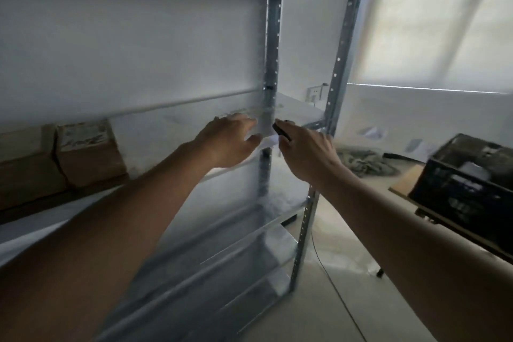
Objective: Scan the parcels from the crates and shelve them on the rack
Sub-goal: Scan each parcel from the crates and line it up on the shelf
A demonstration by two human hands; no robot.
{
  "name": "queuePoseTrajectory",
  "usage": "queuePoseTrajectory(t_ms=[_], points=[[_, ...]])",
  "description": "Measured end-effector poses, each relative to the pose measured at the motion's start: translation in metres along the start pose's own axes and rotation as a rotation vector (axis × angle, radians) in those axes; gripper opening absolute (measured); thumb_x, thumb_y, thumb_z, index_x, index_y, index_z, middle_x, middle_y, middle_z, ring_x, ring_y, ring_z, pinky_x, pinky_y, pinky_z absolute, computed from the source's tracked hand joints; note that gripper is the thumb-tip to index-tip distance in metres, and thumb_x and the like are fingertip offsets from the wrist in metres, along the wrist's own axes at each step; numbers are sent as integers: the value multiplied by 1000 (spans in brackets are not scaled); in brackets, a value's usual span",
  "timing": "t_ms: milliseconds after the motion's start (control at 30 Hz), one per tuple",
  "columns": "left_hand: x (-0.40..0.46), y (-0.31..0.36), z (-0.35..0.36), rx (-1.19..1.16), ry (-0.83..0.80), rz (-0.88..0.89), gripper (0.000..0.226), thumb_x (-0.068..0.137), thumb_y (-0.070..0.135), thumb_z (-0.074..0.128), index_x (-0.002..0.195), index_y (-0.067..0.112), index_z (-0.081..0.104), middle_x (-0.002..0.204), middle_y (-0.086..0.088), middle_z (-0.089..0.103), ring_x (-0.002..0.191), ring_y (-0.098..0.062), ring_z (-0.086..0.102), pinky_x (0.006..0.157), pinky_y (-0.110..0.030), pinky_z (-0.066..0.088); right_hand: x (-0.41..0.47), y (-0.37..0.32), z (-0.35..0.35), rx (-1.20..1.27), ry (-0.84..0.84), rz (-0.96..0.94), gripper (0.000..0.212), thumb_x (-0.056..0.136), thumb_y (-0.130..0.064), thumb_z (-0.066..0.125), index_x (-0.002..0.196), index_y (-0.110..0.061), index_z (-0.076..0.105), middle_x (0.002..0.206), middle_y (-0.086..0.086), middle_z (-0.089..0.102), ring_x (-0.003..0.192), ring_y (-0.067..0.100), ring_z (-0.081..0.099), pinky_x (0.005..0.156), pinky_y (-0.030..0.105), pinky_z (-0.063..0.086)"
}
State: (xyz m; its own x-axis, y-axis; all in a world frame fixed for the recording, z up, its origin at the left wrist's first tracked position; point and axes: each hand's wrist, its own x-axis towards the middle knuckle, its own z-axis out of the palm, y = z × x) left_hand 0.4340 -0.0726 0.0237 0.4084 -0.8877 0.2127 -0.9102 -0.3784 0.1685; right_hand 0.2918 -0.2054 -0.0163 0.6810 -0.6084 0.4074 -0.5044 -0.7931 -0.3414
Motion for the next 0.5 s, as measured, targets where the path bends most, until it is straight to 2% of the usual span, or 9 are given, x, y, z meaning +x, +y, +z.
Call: queuePoseTrajectory(t_ms=[67, 133, 300, 400, 500], points=[[11, 36, 14, -35, -22, 40, 72, 101, 69, 34, 147, 19, 58, 152, -6, 56, 137, -32, 56, 112, -47, 46, -14, 35, -18, -18, 25, 21, 45, 107, -45, 39, 152, -44, 46, 132, 12, 72, 107, 40, 69, 99, 51, 53], [23, 75, 33, -33, -50, 89, 56, 107, 59, 40, 145, 21, 59, 148, -4, 59, 130, -32, 60, 107, -46, 49, -29, 70, -37, -44, 59, 52, 45, 109, -41, 44, 154, -42, 48, 130, 15, 73, 105, 41, 69, 95, 48, 51], [48, 176, 73, -64, -79, 211, 56, 109, 55, 43, 154, 22, 52, 160, 0, 50, 142, -24, 52, 116, -46, 44, -72, 163, -69, -40, 101, 158, 50, 102, -47, 42, 152, -45, 44, 126, 13, 73, 100, 44, 66, 89, 51, 55], [62, 234, 91, -74, -112, 275, 56, 111, 52, 42, 157, 21, 48, 163, -2, 45, 146, -26, 48, 118, -48, 42, -96, 218, -90, -79, 138, 205, 51, 104, -47, 42, 155, -43, 46, 135, 10, 70, 111, 43, 66, 96, 50, 51], [80, 287, 108, -85, -150, 349, 55, 112, 50, 40, 157, 20, 47, 163, -6, 44, 145, -28, 48, 117, -45, 42, -115, 269, -106, -114, 148, 300, 55, 101, -54, 37, 155, -48, 42, 129, 10, 73, 113, 41, 66, 96, 50, 49]])
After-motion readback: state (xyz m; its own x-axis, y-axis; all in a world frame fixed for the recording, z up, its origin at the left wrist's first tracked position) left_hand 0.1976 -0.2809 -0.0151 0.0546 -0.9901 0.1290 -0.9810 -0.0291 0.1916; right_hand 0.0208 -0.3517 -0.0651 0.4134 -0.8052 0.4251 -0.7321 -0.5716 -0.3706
